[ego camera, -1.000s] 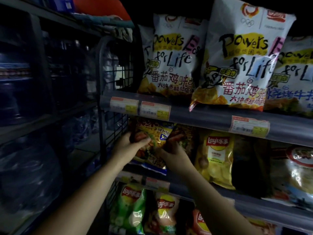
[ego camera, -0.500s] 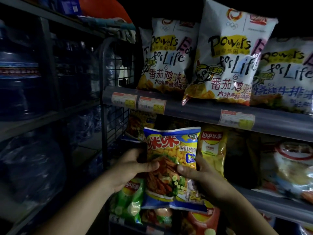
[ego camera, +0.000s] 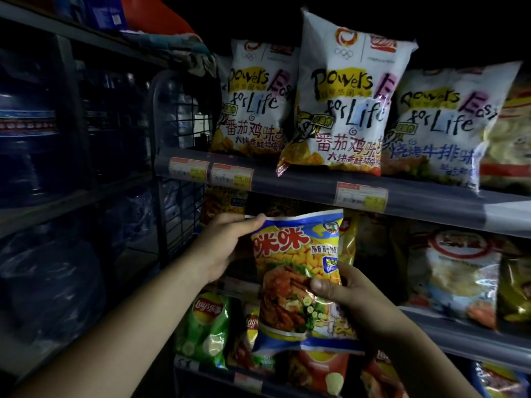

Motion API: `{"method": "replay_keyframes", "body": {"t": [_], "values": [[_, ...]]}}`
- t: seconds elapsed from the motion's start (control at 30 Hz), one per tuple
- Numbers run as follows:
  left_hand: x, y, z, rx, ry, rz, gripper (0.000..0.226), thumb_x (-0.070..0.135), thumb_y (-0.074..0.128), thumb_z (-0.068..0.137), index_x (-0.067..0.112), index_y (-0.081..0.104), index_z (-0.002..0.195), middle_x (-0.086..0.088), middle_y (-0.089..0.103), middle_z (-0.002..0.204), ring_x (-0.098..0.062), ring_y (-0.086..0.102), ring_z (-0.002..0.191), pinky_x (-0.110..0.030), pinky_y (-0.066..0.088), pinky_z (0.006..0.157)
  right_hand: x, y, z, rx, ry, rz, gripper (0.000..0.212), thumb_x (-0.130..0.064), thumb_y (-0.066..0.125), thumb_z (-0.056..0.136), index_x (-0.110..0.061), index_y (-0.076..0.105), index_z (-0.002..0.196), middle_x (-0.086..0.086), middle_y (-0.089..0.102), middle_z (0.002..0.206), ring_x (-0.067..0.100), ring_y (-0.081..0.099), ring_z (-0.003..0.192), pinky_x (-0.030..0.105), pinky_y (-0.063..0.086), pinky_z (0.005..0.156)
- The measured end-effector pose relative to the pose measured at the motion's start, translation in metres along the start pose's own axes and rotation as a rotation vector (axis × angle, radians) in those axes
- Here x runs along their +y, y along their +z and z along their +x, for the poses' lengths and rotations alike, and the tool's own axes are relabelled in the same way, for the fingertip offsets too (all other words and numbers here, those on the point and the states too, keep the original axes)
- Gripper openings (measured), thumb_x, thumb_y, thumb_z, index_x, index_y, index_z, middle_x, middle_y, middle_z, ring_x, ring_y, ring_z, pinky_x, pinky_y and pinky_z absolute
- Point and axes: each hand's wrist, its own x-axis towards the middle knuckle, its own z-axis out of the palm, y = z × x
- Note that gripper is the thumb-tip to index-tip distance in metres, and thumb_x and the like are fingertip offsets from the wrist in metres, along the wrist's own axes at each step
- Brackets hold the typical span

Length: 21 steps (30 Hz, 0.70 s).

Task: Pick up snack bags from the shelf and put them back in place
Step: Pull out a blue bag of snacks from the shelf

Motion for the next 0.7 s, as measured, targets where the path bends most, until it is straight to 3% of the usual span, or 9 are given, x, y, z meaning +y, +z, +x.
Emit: {"method": "replay_keyframes", "body": {"t": [0.1, 0.2, 0.27, 0.33, 0.43, 0.53, 0.6, 0.7], "values": [[-0.002, -0.004, 0.004, -0.062, -0.113, -0.178, 0.034, 0.029, 0.056, 0.096, 0.008, 0.074, 0.077, -0.011, 0.074, 0.078, -0.023, 0.071, 0.074, -0.034, 0.058, 0.069, 0.002, -0.010, -0.006, -0.055, 0.023, 0.082, 0.088, -0.039, 0.096, 0.062, -0.001, 0.059, 0.132, 0.025, 0.071, 0.127, 0.046, 0.070, 0.115, 0.054, 0.056, 0.097], [-0.013, -0.011, 0.010, -0.028, -0.196, -0.264, 0.043, 0.040, 0.048, 0.099, 0.007, 0.073, 0.089, -0.013, 0.076, 0.085, -0.023, 0.073, 0.077, -0.034, 0.057, 0.072, 0.003, -0.009, -0.007, -0.031, 0.057, 0.166, 0.087, -0.036, 0.097, 0.060, 0.001, 0.060, 0.129, 0.029, 0.072, 0.123, 0.047, 0.072, 0.109, 0.051, 0.060, 0.089], [-0.021, -0.017, 0.011, -0.044, -0.218, -0.194, 0.054, 0.053, 0.045, 0.096, 0.006, 0.070, 0.106, -0.014, 0.077, 0.095, -0.025, 0.074, 0.086, -0.034, 0.058, 0.075, 0.003, -0.002, 0.000, 0.027, 0.055, 0.139, 0.072, -0.032, 0.089, 0.071, 0.000, 0.060, 0.128, 0.028, 0.074, 0.119, 0.047, 0.073, 0.106, 0.050, 0.061, 0.088], [-0.029, -0.022, 0.009, -0.119, -0.215, -0.064, 0.060, 0.062, 0.052, 0.088, 0.012, 0.070, 0.116, -0.012, 0.077, 0.108, -0.026, 0.074, 0.098, -0.038, 0.058, 0.084, 0.001, 0.009, 0.014, 0.097, 0.027, 0.081, 0.059, -0.028, 0.083, 0.081, -0.001, 0.059, 0.128, 0.025, 0.077, 0.115, 0.045, 0.075, 0.104, 0.050, 0.060, 0.089], [-0.033, -0.025, 0.004, -0.211, -0.154, 0.156, 0.061, 0.057, 0.080, 0.069, 0.023, 0.068, 0.119, -0.002, 0.076, 0.114, -0.019, 0.072, 0.105, -0.037, 0.055, 0.093, -0.004, 0.029, 0.041, 0.185, 0.008, 0.079, 0.055, -0.030, 0.079, 0.082, -0.004, 0.059, 0.126, 0.022, 0.079, 0.111, 0.041, 0.077, 0.102, 0.048, 0.061, 0.088], [-0.040, -0.039, 0.019, -0.020, -0.085, 0.190, 0.071, 0.042, 0.091, 0.057, 0.024, 0.066, 0.121, 0.003, 0.075, 0.114, -0.014, 0.070, 0.105, -0.025, 0.053, 0.081, -0.007, 0.049, 0.069, 0.250, -0.010, -0.012, 0.061, -0.045, 0.080, 0.073, -0.009, 0.062, 0.119, 0.017, 0.079, 0.109, 0.034, 0.078, 0.098, 0.044, 0.062, 0.084], [-0.044, -0.050, 0.034, 0.054, -0.038, 0.162, 0.066, 0.038, 0.092, 0.059, 0.021, 0.069, 0.118, 0.002, 0.076, 0.112, -0.018, 0.070, 0.108, -0.027, 0.053, 0.086, -0.007, 0.058, 0.085, 0.314, -0.037, -0.139, 0.060, -0.054, 0.081, 0.066, -0.018, 0.061, 0.110, 0.010, 0.077, 0.110, 0.026, 0.076, 0.097, 0.040, 0.063, 0.083], [-0.047, -0.058, 0.053, 0.086, -0.001, 0.144, 0.065, 0.038, 0.091, 0.062, 0.023, 0.064, 0.119, 0.009, 0.070, 0.114, -0.008, 0.066, 0.104, -0.026, 0.050, 0.089, -0.003, 0.063, 0.109, 0.405, -0.054, -0.178, 0.047, -0.039, 0.081, 0.081, -0.026, 0.054, 0.117, -0.002, 0.069, 0.112, 0.018, 0.070, 0.103, 0.033, 0.061, 0.084]]}}
